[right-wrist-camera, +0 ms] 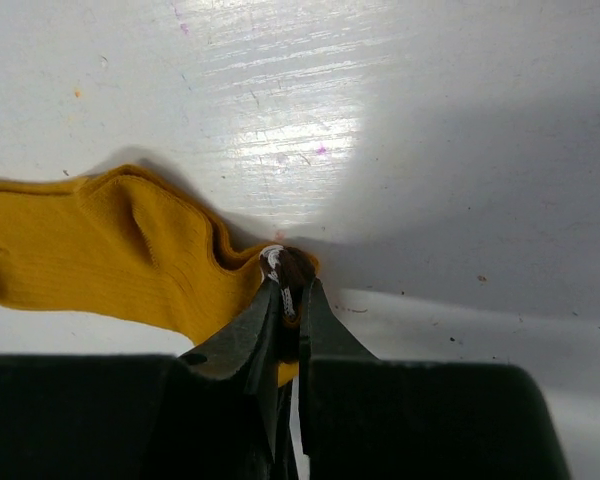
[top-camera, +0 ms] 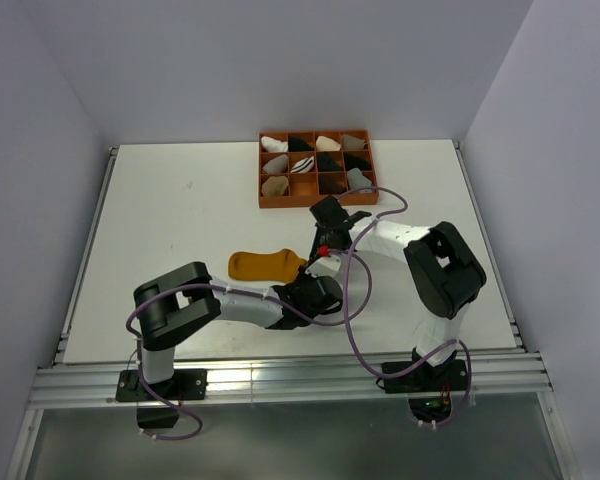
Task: Roll the socks
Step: Roll the sock at the center of the board.
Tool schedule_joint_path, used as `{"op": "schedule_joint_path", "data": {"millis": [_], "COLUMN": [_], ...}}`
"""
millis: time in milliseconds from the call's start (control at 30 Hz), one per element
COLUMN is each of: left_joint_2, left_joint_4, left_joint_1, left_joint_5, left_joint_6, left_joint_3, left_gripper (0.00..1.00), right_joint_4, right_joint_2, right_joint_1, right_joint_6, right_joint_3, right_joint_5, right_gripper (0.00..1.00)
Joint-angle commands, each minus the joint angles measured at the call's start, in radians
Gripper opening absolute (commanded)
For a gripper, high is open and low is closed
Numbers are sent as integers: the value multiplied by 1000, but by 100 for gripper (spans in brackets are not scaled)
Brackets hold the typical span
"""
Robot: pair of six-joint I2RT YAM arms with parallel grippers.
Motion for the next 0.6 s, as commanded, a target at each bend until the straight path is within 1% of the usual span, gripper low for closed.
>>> {"op": "schedule_joint_path", "data": {"millis": [0,33,67,133,167,267,300,333,367,400,500,533,567], "left_joint_2": [21,15,-5,-36,-54,-142,-180,-195,-212,-235,-273,-281,-286], "left_joint_4": [-77,-75,-66,-54,-48,4,30,41,50,76,130,149,205], "left_joint_1": [35,40,46,70,81,139,174,193,210,245,282,300,310], "left_joint_5": [74,91,109,190,224,367,399,469,500,536,625,642,674], "left_joint_6": [-41,-46,-51,-74,-86,-147,-185,-207,-230,-283,-365,-423,-452], "left_joint_3": [-5,-8,-12,-34,-43,-95,-121,-133,-146,-172,-241,-259,-281], "left_gripper": [1,1,1,1,1,1,1,1,1,1,1,1,1], "right_joint_4": [-5,4,24,39,48,42,47,50,54,59,85,94,116], "right_joint_2": [-17,-37,-48,-88,-100,-145,-158,-183,-192,-203,-234,-241,-241], "right_joint_1": [-10,-12,-16,-24,-28,-41,-44,-44,-47,-47,-47,-47,-45], "right_joint_6": [-18,-15,-13,-13,-15,-23,-14,-9,-3,11,34,42,43], "right_joint_3": [5,1,-4,-16,-16,-6,-9,-12,-16,-27,-62,-71,-81], "right_joint_5": [-22,-32,-38,-39,-39,-12,-4,4,11,27,31,28,19], "right_gripper": [4,9,21,34,44,55,60,62,65,66,66,66,66]}}
